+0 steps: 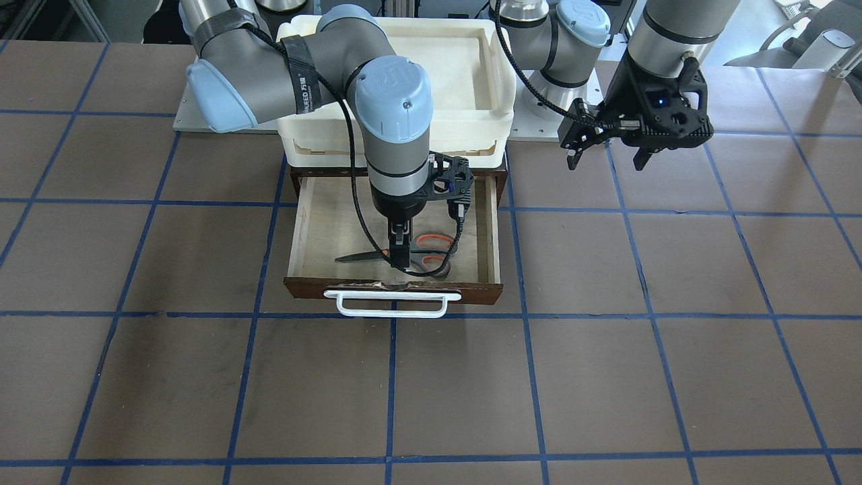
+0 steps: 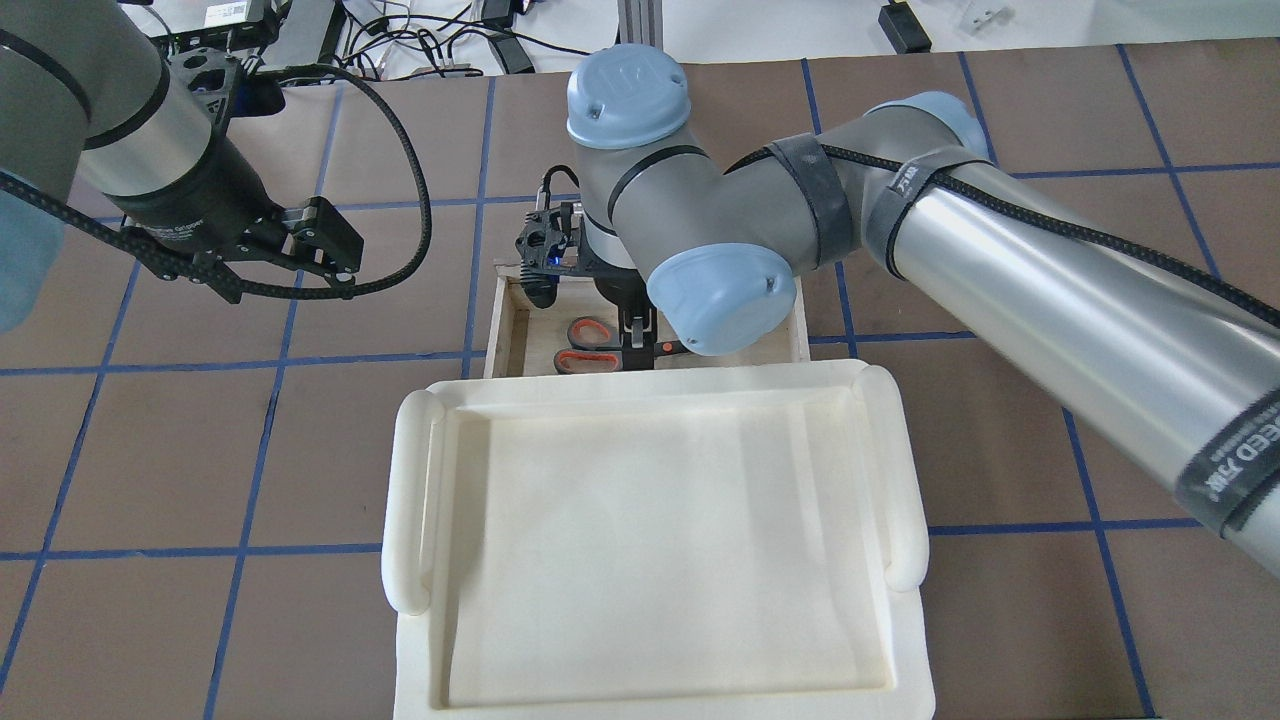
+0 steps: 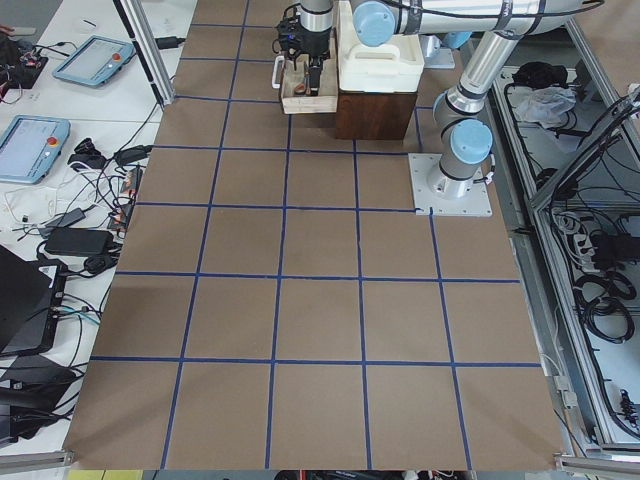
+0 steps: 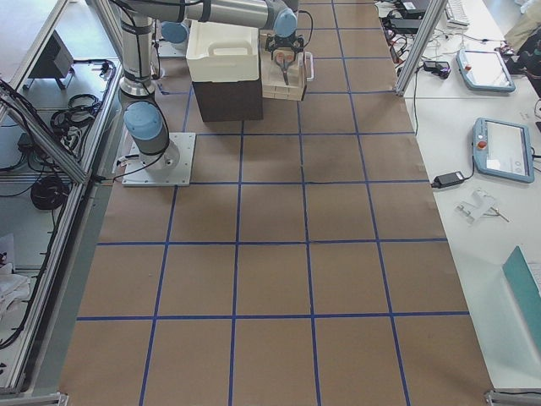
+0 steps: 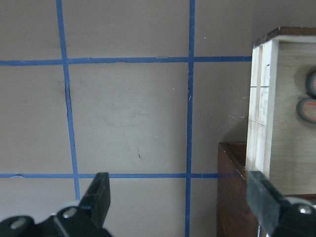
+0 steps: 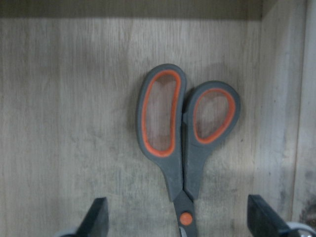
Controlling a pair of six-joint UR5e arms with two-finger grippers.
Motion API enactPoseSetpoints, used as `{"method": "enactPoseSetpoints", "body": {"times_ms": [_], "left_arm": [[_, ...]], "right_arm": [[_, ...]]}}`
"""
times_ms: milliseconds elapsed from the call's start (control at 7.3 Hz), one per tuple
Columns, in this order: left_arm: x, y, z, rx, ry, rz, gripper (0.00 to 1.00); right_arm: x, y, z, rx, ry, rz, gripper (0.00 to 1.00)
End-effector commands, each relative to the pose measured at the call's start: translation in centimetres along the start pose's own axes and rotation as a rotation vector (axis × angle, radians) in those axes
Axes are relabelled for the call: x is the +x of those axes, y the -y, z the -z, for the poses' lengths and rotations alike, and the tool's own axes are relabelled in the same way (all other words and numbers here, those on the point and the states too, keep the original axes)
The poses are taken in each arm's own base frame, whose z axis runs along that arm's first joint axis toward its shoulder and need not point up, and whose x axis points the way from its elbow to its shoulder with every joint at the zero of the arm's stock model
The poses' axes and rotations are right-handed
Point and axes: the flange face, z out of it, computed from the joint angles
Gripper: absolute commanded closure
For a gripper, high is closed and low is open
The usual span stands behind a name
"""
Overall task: Put scissors in drawer and close it
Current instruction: 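Lower the scissors into the open drawer and open the right gripper, then raise the right gripper out of the drawer and withdraw it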
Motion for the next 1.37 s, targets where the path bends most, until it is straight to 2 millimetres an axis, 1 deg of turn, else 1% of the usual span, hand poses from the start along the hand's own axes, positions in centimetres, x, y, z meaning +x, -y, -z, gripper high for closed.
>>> {"method": "enactPoseSetpoints", "body": {"times_ms": [0, 137, 274, 411, 548, 822, 959, 1096, 1234], "left_arm": [[0.0, -0.1, 0.1, 0.000, 0.000, -0.001, 0.00], [0.0, -0.1, 0.0, -0.005, 0.001, -0.001, 0.00], [0.0, -0.1, 0.0, -0.007, 0.002, -0.001, 0.00], [-0.1, -0.1, 0.0, -0.007, 0.004, -0.010, 0.00], [-0.5, 0.2, 0.2, -0.009, 0.009, -0.007, 0.00], [-0.5, 0.6, 0.1, -0.022, 0.006, 0.003, 0.00], [-0.9, 1.1, 0.8, -0.011, 0.010, 0.001, 0.00], [-1.1, 1.9, 0.5, -0.016, 0.007, 0.017, 0.00], [-0.8, 3.7, -0.1, 0.027, 0.004, 0.029, 0.00]], "right_arm": [[0.2, 0.0, 1.1, 0.011, -0.030, -0.022, 0.00], [1.4, -0.4, 3.4, 0.017, -0.072, -0.036, 0.00], [2.9, -1.2, 5.8, 0.030, -0.101, -0.060, 0.00], [4.0, -3.4, 8.5, 0.031, -0.122, -0.102, 0.00], [4.5, -7.0, 11.5, 0.043, -0.153, -0.162, 0.00], [3.8, -15.2, 16.9, 0.052, -0.152, -0.314, 0.00], [3.6, -18.6, 18.3, 0.053, -0.154, -0.419, 0.00], [1.9, -21.1, 20.4, 0.051, -0.148, -0.495, 0.00], [1.8, -23.5, 21.2, 0.045, -0.156, -0.656, 0.00]]}}
